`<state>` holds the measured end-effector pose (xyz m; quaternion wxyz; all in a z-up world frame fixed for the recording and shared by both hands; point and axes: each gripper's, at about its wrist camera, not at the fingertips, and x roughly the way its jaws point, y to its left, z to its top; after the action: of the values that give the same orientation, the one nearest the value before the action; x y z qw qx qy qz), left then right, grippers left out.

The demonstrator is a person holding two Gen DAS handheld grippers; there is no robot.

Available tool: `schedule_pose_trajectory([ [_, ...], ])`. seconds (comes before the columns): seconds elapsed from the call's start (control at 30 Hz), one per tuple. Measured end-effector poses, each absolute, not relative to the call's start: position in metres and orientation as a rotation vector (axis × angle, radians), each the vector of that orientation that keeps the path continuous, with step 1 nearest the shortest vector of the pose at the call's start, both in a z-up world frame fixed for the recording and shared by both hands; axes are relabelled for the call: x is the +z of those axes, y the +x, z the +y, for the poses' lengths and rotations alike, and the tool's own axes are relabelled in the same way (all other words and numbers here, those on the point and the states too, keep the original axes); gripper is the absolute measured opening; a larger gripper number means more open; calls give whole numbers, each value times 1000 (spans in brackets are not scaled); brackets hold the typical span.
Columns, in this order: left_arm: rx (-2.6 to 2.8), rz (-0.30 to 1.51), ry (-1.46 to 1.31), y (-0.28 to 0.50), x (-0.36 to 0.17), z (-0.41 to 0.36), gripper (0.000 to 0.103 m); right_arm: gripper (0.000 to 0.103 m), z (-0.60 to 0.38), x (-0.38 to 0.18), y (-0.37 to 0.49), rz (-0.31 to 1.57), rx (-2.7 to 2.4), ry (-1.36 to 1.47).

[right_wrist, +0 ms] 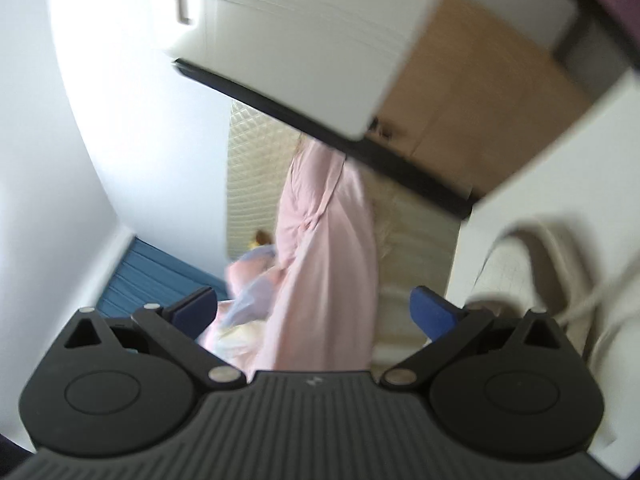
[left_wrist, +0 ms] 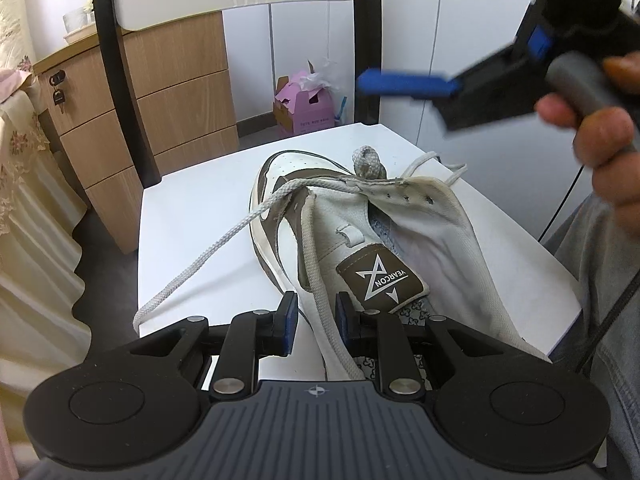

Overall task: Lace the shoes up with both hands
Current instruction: 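Grasp the lace near the eyelet with the right gripper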

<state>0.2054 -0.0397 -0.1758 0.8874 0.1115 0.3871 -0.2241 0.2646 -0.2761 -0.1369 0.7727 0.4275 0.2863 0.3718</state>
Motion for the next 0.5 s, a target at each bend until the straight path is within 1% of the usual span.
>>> schedule_pose_trajectory([
  [0.13, -461, 804, 230, 204, -175, -39, 23, 103, -256, -97, 271, 669, 749, 542],
  [0.2, -457, 804, 222, 204, -175, -39, 23, 95, -233, -81, 277, 718, 735, 256],
  [0.27, -457, 800, 218, 204, -176, -39, 22, 55, -207, -75, 284, 778, 737, -36],
  [0.37, -448, 793, 223, 203, -176, -40, 21, 43, -173, -80, 289, 871, 791, -358],
  [0.43, -447, 791, 223, 203, -176, -40, 21, 39, -157, -84, 288, 921, 839, -506],
  [0.5, -448, 789, 227, 203, -177, -40, 21, 33, -142, -92, 288, 961, 865, -624],
])
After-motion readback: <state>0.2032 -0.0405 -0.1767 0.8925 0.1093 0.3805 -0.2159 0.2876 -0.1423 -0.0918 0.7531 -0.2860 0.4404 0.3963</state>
